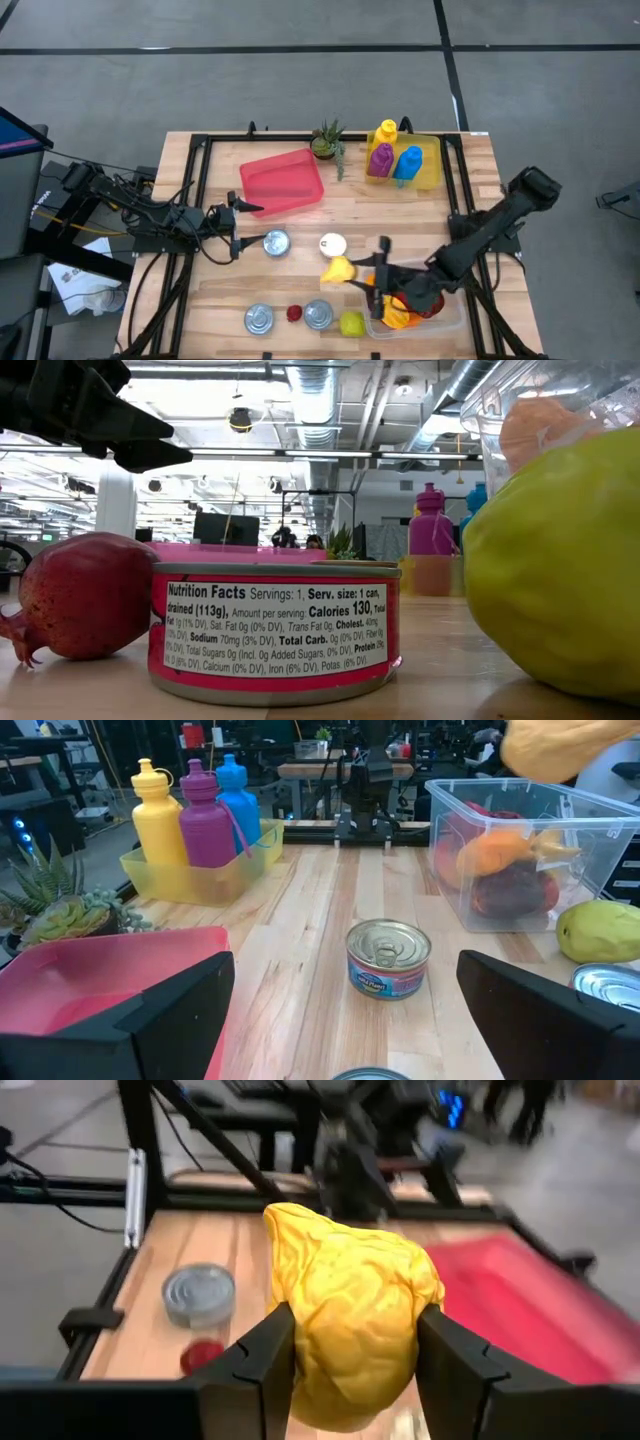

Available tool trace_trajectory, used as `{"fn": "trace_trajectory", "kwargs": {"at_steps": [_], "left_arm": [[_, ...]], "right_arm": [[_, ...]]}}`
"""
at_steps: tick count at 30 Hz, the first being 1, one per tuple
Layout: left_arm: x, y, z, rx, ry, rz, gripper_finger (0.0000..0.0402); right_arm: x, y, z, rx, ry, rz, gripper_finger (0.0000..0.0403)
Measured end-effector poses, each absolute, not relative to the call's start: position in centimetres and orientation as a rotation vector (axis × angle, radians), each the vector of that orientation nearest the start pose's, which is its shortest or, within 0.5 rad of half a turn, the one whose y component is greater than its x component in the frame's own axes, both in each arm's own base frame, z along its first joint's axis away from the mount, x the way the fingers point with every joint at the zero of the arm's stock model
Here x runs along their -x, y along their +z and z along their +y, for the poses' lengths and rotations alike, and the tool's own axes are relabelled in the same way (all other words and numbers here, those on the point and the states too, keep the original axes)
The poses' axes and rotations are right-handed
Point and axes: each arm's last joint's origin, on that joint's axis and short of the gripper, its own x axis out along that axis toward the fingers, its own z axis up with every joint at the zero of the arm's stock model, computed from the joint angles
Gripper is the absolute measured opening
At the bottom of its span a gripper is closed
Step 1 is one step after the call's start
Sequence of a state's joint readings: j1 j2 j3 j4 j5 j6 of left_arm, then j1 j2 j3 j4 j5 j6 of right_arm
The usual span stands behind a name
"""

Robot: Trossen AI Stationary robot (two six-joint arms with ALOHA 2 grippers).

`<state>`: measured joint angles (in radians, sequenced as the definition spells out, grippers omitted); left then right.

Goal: Pick & Place Food Item
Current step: Put the yellow pear into the transparent bin

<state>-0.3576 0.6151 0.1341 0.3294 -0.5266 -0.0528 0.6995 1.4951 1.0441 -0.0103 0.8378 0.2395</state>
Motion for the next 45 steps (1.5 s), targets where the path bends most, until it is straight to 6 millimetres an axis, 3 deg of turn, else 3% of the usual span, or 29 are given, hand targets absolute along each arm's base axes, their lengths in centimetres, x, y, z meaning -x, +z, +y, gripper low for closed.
{"fn": "trace_trajectory", "kwargs": {"at_steps": [6,12,25,32,36,40,45], "left_arm": [[-13.7,18.2,-3.6,-0.010,0.172,0.133,0.0376],[-13.7,18.2,-3.6,-0.009,0.172,0.133,0.0376],[-13.7,18.2,-3.6,-0.008,0.173,0.133,0.0376],[-13.7,18.1,-3.6,-0.009,0.173,0.135,0.0376],[-13.7,18.1,-3.6,-0.010,0.173,0.137,0.0376],[-13.7,18.1,-3.6,-0.010,0.173,0.137,0.0376],[-13.7,18.2,-3.6,-0.011,0.172,0.129,0.0376]], "right_arm": [[-23.2,28.3,18.9,-0.029,-0.186,0.394,0.0153],[-21.6,29.3,18.6,-0.114,-0.150,0.521,0.0153],[-21.0,30.5,19.1,-0.163,-0.163,1.032,0.0153],[-21.8,28.3,20.2,-0.134,-0.199,1.219,0.0156],[-22.2,27.3,20.6,-0.102,-0.221,1.249,0.0184],[-22.4,27.3,20.5,-0.127,-0.242,1.252,0.0238],[-22.9,28.5,20.2,-0.183,-0.231,1.278,0.0299]]}}
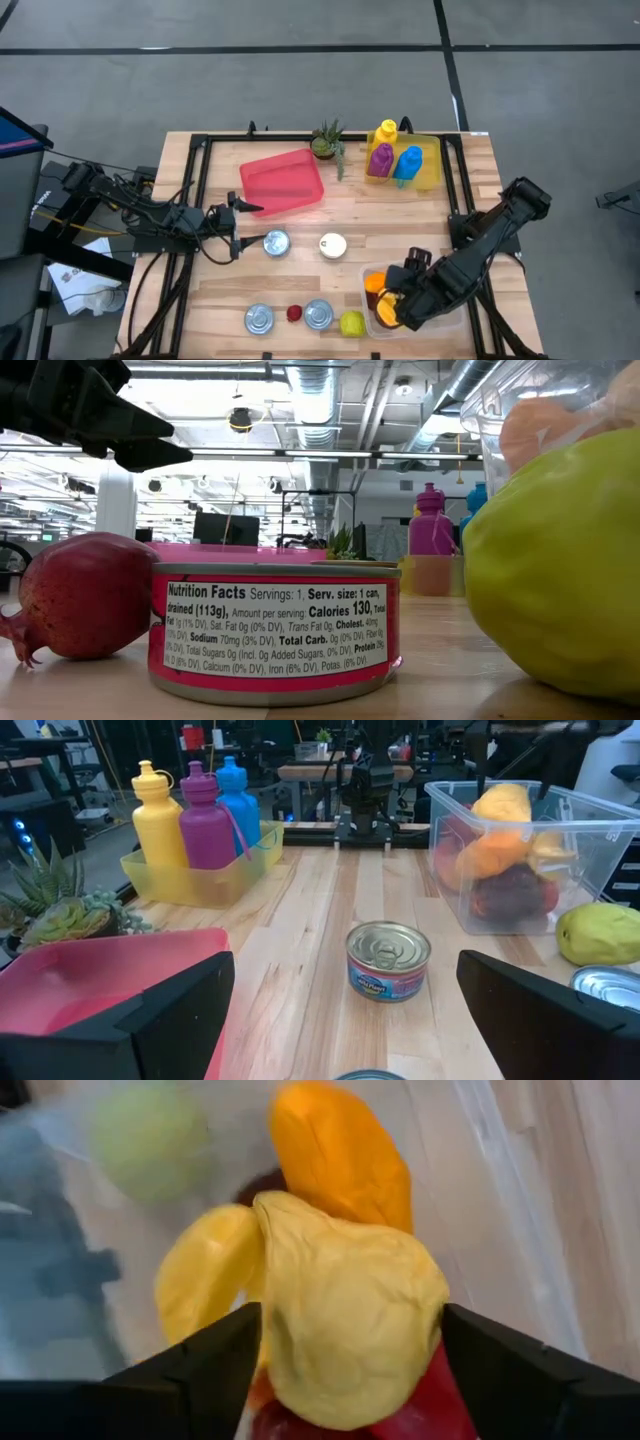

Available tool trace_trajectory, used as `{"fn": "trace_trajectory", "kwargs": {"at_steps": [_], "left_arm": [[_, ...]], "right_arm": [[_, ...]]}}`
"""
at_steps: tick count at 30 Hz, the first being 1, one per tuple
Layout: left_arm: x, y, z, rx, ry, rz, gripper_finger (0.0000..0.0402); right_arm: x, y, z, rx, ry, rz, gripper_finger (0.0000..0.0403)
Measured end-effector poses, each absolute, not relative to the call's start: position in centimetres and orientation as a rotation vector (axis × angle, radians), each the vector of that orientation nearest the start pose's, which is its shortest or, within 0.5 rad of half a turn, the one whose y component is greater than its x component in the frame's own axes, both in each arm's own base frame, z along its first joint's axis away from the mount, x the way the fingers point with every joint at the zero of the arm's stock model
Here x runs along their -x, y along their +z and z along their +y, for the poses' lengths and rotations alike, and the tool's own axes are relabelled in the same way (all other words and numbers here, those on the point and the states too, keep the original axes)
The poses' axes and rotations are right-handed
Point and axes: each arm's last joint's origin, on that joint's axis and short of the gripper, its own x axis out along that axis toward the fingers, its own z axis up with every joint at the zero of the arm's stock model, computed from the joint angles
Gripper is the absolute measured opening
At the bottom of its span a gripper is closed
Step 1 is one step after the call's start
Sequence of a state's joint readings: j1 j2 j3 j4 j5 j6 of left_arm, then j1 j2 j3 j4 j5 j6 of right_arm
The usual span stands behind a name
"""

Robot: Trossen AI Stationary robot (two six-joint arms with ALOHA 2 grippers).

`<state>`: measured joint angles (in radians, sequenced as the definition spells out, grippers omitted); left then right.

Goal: Pick & Place Food Item
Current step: Put the yellow pear into the transparent bin, then put the pomegranate into the transparent bin

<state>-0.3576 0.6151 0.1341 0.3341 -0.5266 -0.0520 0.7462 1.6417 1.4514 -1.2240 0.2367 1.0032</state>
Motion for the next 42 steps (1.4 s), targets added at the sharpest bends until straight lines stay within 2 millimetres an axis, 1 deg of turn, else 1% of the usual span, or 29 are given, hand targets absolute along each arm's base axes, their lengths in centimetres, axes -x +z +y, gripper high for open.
{"fn": "trace_trajectory", "kwargs": {"at_steps": [3,6,10,13,16,19,21,24,28,33,38,42], "left_arm": [[-13.7,18.3,-3.6,-0.011,0.172,0.125,0.0376],[-13.8,18.6,-3.6,-0.008,0.172,0.118,0.0376],[-13.9,18.8,-3.7,-0.001,0.151,0.120,0.0376],[-14.0,19.2,-3.8,0.004,0.128,0.120,0.0376],[-14.1,19.5,-4.1,0.001,0.105,0.142,0.0376],[-14.4,20.0,-4.6,0.010,0.083,0.201,0.0376],[-14.8,20.1,-5.1,0.024,0.055,0.248,0.0376],[-15.5,20.2,-6.2,0.048,-0.006,0.310,0.0376],[-16.8,19.7,-8.0,0.077,-0.090,0.405,0.0376],[-18.6,19.4,-10.9,0.095,-0.199,0.512,0.0376],[-20.2,19.6,-14.4,0.049,-0.284,0.581,0.0376],[-21.7,19.2,-16.6,0.012,-0.306,0.633,0.0376]], "right_arm": [[-23.4,29.9,20.2,-0.211,-0.213,1.253,0.0325],[-23.4,31.1,20.0,-0.210,-0.212,1.240,0.0344],[-23.4,31.8,19.7,-0.198,-0.235,1.225,0.0355],[-23.7,32.0,19.7,-0.166,-0.245,1.157,0.0356],[-24.2,32.3,20.1,-0.096,-0.249,1.022,0.0356],[-24.8,32.9,20.7,-0.009,-0.268,0.827,0.0356],[-25.2,33.4,21.2,0.049,-0.290,0.695,0.0356],[-25.9,33.9,21.8,0.116,-0.301,0.555,0.0356],[-27.3,32.5,21.9,0.185,-0.311,0.462,0.0356],[-28.7,29.8,21.2,0.186,-0.328,0.404,0.0356],[-29.0,27.9,20.6,0.186,-0.355,0.380,0.0351],[-28.9,27.2,20.6,0.187,-0.365,0.369,0.0344]]}}
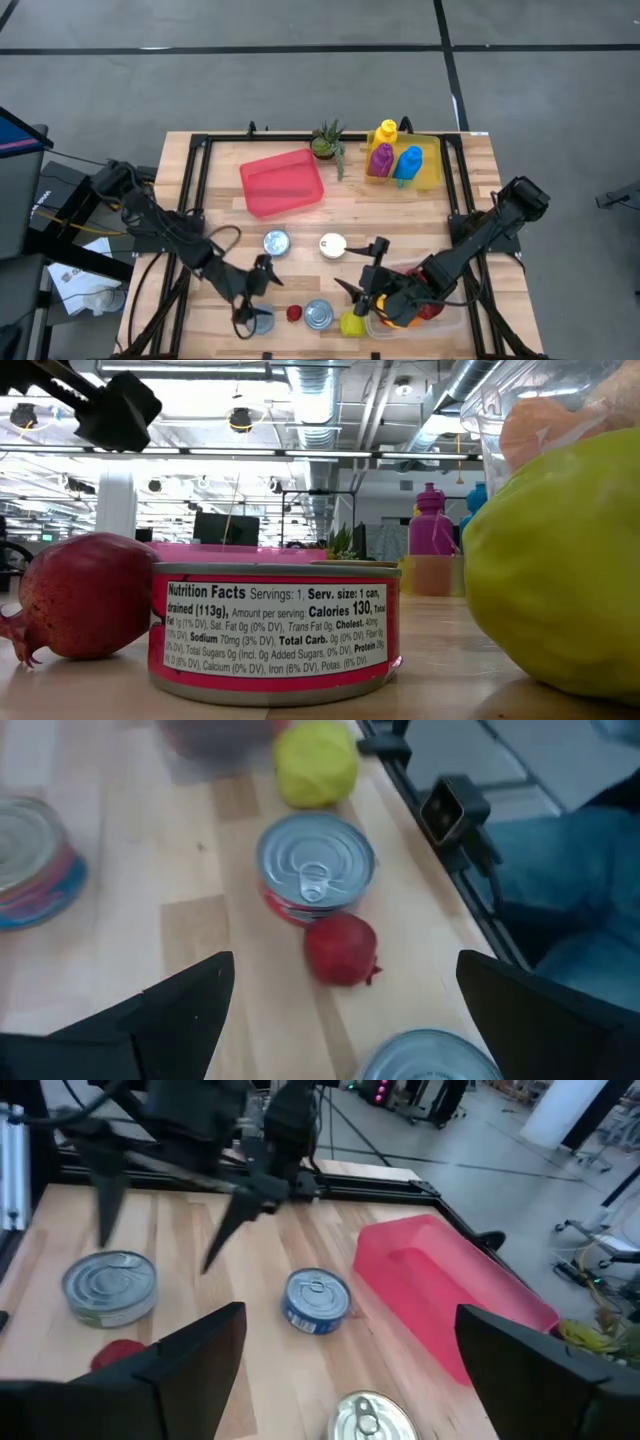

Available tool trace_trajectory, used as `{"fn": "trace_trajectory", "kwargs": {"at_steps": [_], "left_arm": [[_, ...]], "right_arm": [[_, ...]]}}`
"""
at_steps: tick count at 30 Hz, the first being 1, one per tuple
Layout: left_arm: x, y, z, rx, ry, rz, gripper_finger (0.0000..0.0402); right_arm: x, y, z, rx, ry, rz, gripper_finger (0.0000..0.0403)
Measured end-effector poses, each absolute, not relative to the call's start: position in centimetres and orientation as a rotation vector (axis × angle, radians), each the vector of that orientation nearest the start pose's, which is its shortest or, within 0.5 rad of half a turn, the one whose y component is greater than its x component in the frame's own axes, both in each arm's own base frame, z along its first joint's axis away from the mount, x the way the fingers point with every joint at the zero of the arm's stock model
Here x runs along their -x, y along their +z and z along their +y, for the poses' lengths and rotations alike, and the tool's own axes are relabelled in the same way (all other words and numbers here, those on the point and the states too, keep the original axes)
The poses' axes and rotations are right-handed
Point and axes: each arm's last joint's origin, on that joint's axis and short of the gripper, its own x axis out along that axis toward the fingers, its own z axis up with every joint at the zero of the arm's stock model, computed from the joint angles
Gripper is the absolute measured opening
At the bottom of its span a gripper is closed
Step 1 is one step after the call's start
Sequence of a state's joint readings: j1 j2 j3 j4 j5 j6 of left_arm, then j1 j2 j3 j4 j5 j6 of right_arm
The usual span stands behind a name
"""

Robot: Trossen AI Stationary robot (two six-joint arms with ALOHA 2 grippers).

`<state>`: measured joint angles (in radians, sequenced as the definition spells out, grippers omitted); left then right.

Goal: Pick & Place Food Item
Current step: Put the pomegranate into the transparent bin

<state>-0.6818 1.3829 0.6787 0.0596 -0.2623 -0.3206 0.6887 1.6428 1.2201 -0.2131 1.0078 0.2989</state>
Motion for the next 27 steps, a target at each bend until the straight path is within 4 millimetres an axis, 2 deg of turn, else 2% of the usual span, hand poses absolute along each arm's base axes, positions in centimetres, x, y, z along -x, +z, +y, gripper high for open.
{"fn": "trace_trajectory", "kwargs": {"at_steps": [10,18,23,27], "left_arm": [[-25.8,17.3,-20.3,-0.049,-0.308,0.771,0.0376],[-26.8,15.3,-21.6,-0.046,-0.305,0.834,0.0376],[-27.1,13.9,-21.8,-0.113,-0.258,0.899,0.0376],[-27.3,13.8,-21.6,-0.136,-0.231,0.881,0.0376]], "right_arm": [[-28.0,27.2,21.4,0.271,-0.433,0.323,0.0338],[-27.4,27.2,22.0,0.282,-0.443,0.308,0.0337],[-27.2,27.2,22.1,0.293,-0.449,0.304,0.0337],[-27.2,27.2,22.1,0.295,-0.454,0.303,0.0337]]}}
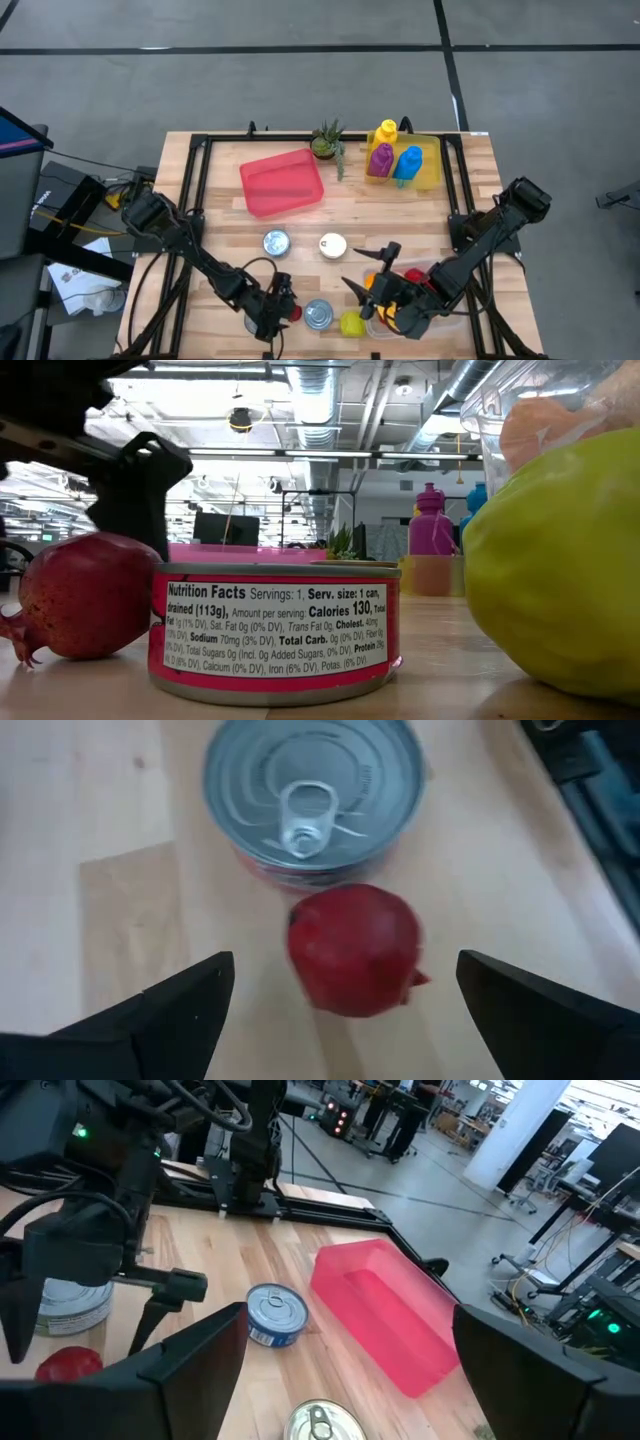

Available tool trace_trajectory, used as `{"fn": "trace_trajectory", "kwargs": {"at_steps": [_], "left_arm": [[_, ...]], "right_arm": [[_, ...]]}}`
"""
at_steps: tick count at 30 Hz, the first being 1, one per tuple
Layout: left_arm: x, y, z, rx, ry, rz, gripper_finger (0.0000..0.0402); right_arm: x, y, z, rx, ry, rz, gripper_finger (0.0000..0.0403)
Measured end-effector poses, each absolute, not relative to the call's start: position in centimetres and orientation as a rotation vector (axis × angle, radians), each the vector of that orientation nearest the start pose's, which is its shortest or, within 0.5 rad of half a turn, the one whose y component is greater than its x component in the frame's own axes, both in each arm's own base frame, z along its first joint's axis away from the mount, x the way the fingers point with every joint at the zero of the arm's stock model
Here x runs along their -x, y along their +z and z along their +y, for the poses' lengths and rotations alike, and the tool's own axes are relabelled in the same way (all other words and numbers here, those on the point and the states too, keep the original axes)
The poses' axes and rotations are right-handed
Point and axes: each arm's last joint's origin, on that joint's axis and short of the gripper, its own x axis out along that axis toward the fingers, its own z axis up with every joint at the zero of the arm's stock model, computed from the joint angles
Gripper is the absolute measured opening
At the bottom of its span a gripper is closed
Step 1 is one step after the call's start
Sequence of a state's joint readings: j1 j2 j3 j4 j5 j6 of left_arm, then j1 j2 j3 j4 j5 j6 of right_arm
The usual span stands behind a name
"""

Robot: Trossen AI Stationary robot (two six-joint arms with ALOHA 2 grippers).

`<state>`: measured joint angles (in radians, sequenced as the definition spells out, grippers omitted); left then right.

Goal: Pick & Place Food Item
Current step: Put the pomegranate into the transparent bin

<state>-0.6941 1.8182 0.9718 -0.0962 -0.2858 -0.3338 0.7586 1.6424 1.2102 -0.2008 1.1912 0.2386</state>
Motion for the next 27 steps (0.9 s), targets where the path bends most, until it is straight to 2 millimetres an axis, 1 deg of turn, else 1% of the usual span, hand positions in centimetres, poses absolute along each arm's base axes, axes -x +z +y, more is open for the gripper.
{"fn": "trace_trajectory", "kwargs": {"at_steps": [5,9,17,24,27], "left_arm": [[-27.35,14.34,-21.54,-0.167,-0.219,0.848,0.0357],[-27.47,14.24,-21.65,-0.169,-0.226,0.839,0.0336],[-27.51,14.22,-21.72,-0.162,-0.238,0.836,0.0310],[-27.47,14.20,-21.79,-0.152,-0.262,0.846,0.0277],[-27.58,13.65,-21.98,-0.144,-0.285,0.858,0.0265]], "right_arm": [[-27.25,27.23,22.10,0.292,-0.455,0.302,0.0337],[-27.25,27.24,22.11,0.287,-0.455,0.300,0.0337],[-27.26,27.26,22.11,0.284,-0.455,0.299,0.0337],[-27.26,27.26,22.11,0.285,-0.455,0.299,0.0337],[-27.26,27.26,22.11,0.287,-0.454,0.300,0.0337]]}}
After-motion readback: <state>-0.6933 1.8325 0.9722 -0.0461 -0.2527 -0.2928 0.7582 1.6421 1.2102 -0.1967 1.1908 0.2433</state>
